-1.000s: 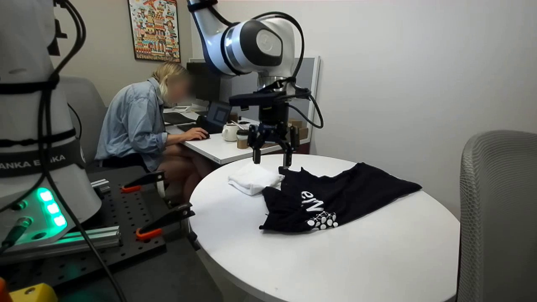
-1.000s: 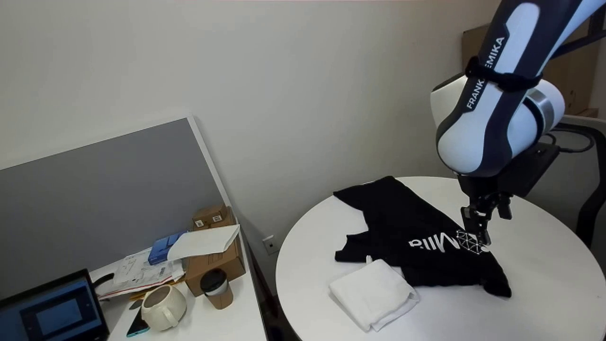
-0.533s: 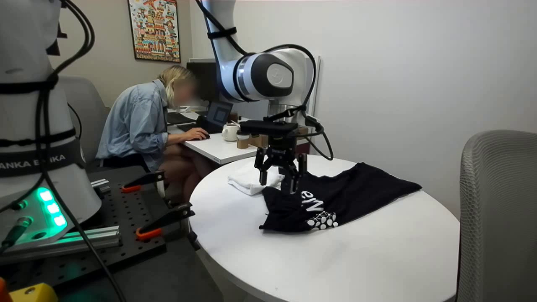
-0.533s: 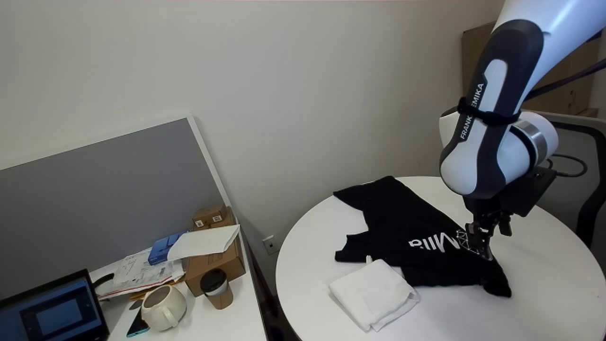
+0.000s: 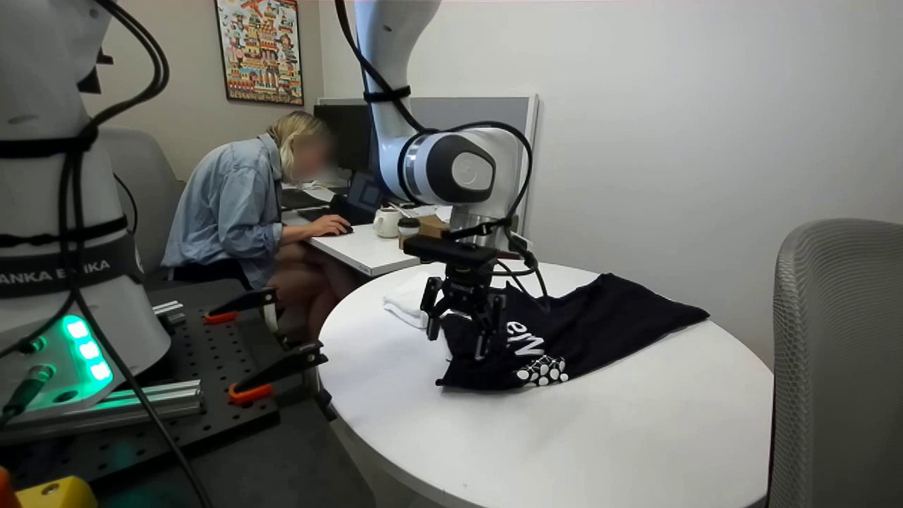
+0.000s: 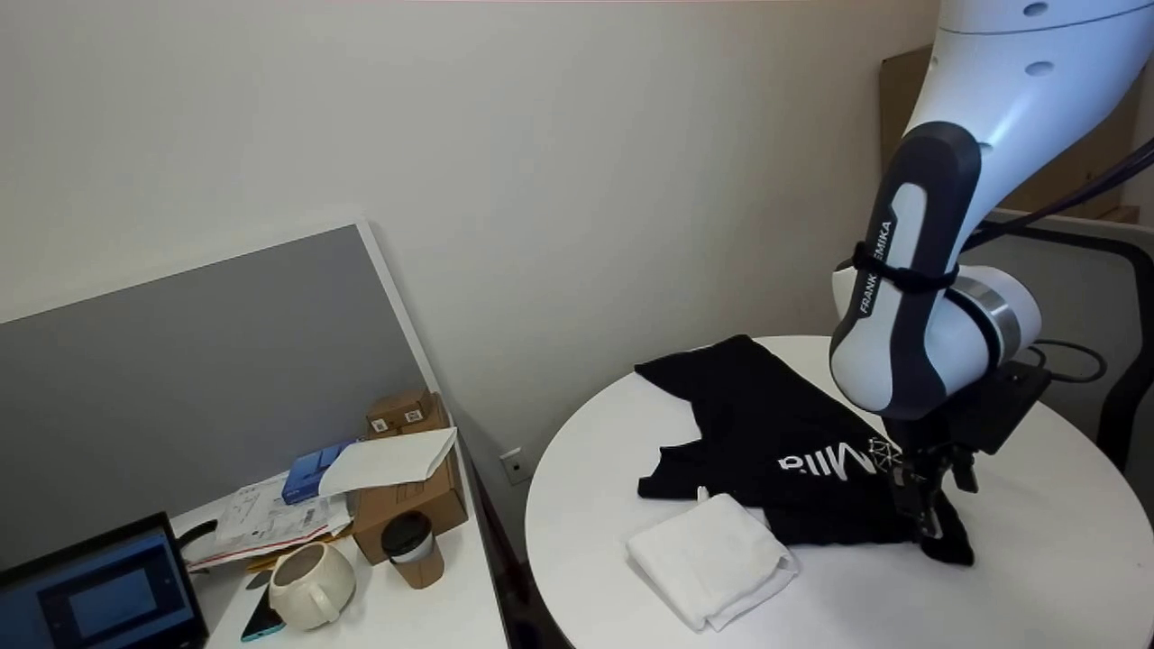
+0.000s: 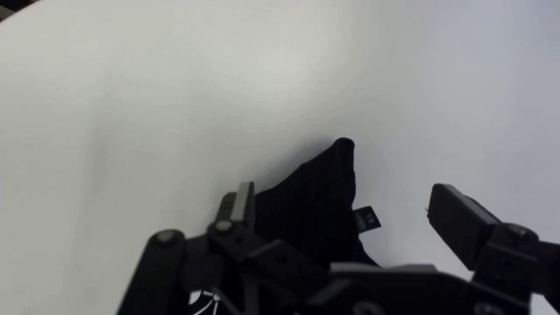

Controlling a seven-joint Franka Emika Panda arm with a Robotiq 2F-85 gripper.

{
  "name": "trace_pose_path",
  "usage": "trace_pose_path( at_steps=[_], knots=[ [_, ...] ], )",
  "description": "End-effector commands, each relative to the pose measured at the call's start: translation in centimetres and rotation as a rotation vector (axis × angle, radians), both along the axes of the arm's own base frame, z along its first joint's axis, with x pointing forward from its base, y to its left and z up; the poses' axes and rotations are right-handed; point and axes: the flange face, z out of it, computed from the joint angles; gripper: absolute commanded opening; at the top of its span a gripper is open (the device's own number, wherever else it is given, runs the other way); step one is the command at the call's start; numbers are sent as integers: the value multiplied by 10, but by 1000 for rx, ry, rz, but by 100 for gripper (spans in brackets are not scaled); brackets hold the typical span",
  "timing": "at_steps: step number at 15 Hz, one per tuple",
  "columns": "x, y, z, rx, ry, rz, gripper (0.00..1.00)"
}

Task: Pick the shirt and put it on the back rest of the chair

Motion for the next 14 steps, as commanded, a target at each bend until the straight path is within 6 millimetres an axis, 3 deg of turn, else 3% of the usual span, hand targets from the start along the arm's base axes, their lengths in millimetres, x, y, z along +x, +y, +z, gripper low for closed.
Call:
trace_pose_path(
  at_steps=[1, 8, 10, 14],
  knots=[
    [2, -1, -22, 9, 8, -2, 100],
    [19, 4, -41, 13, -97, -75, 100],
    [25, 10, -41, 22, -119, -70, 75],
    [27, 17, -44, 29, -118, -60, 48]
  ],
)
